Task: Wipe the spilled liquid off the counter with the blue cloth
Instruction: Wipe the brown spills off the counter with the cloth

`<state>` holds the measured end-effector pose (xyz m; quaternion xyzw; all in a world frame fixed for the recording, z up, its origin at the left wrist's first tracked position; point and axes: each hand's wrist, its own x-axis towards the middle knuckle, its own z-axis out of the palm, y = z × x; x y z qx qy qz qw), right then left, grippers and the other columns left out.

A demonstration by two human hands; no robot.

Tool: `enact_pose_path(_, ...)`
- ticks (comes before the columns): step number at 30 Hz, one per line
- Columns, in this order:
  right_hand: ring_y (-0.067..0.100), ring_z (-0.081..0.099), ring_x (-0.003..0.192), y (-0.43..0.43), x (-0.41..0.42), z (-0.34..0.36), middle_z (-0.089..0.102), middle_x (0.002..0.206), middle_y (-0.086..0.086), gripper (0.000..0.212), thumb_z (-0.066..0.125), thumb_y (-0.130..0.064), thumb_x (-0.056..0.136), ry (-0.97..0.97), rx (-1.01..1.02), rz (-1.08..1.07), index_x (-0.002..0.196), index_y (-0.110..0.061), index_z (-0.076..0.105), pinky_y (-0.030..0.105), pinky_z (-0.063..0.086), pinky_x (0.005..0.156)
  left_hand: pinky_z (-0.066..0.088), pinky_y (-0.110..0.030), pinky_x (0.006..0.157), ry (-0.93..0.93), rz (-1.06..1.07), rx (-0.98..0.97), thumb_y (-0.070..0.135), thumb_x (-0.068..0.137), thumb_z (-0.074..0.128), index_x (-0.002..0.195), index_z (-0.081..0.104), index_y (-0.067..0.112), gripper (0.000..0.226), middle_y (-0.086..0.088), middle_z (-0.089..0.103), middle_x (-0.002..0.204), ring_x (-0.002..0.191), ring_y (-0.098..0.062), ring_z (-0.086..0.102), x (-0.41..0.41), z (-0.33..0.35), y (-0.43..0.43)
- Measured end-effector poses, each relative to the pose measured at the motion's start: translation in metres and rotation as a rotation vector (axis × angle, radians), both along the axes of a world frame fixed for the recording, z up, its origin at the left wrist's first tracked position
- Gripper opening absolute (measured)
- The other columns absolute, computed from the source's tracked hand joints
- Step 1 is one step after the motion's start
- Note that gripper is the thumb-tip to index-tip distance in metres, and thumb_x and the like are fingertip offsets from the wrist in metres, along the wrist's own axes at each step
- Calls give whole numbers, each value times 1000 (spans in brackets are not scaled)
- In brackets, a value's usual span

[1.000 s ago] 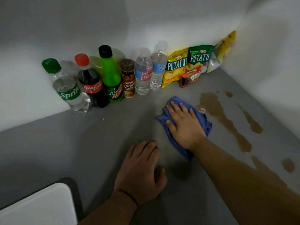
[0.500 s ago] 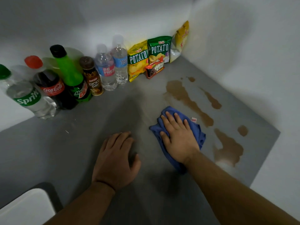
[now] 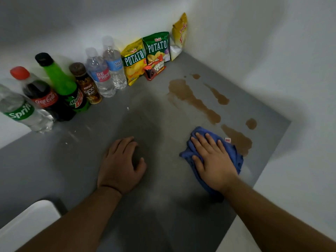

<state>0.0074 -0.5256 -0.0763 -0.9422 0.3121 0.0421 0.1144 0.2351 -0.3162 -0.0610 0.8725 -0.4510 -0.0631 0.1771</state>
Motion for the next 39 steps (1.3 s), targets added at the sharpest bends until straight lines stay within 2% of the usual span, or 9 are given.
enact_pose_path(3,12,-14,157,16,-11,-5,-5,171,-14,62,12,-59,106,-12,-5,76,164,-35,5,45,-3,128,46,-49,108,2,6,18,52,85,43,124,66,11,62,-7,59,143,130,-33,54,-1,3,0)
enact_pose_path(7,13,-1,158,12,-72,-8,3,171,-18,59,23,-57,108,-31,18,247,163,-38,10,44,1,126,47,-50,108,3,4,18,54,86,42,124,66,9,64,-8,60,141,129,-34,54,0,6,-2)
enact_pose_path(11,11,-5,158,-23,-81,-2,3,171,-17,60,19,-57,107,-19,16,129,163,-38,12,49,6,127,46,-52,107,-41,-9,-42,50,85,51,120,67,9,56,-10,62,135,124,-36,56,-21,8,-11)
enact_pose_path(15,17,-11,158,-25,-36,1,-6,169,-14,67,7,-61,102,-4,17,-26,164,-34,7,48,-3,128,46,-50,106,-56,-142,-128,43,82,62,121,66,13,49,-7,62,134,123,-33,57,-71,4,-38)
enact_pose_path(21,12,-8,158,-13,-81,-3,3,171,-13,61,16,-57,107,-25,6,213,164,-34,11,45,-1,128,44,-47,109,-19,-134,-208,35,84,58,122,65,13,45,-7,62,136,125,-30,57,-120,-1,-83)
enact_pose_path(26,12,-7,158,-56,-98,1,4,170,-16,60,15,-59,106,1,-7,127,162,-39,8,52,5,127,43,-51,110,-19,-111,-135,35,82,54,121,66,12,47,-9,63,137,126,-35,57,-124,-5,-92)
enact_pose_path(31,20,-14,157,-62,-45,-4,-5,171,-7,68,7,-62,103,33,-26,-6,164,-31,4,48,-7,127,40,-55,113,-34,-99,-39,36,82,63,127,66,11,51,-10,60,144,131,-33,55,-128,-13,-92)
enact_pose_path(36,14,-10,158,-50,-88,-5,0,172,-11,62,17,-58,107,-19,-16,239,164,-35,6,47,-3,127,36,-56,116,-64,-103,-43,35,80,65,126,66,12,52,-9,60,144,132,-34,54,-129,-16,-93)
enact_pose_path(39,12,-5,158,-70,-118,-3,4,171,-15,60,20,-58,108,1,-11,267,163,-38,6,49,0,126,36,-56,117,-66,-107,-55,34,79,65,125,66,13,51,-9,60,142,131,-35,54,-128,-16,-93)
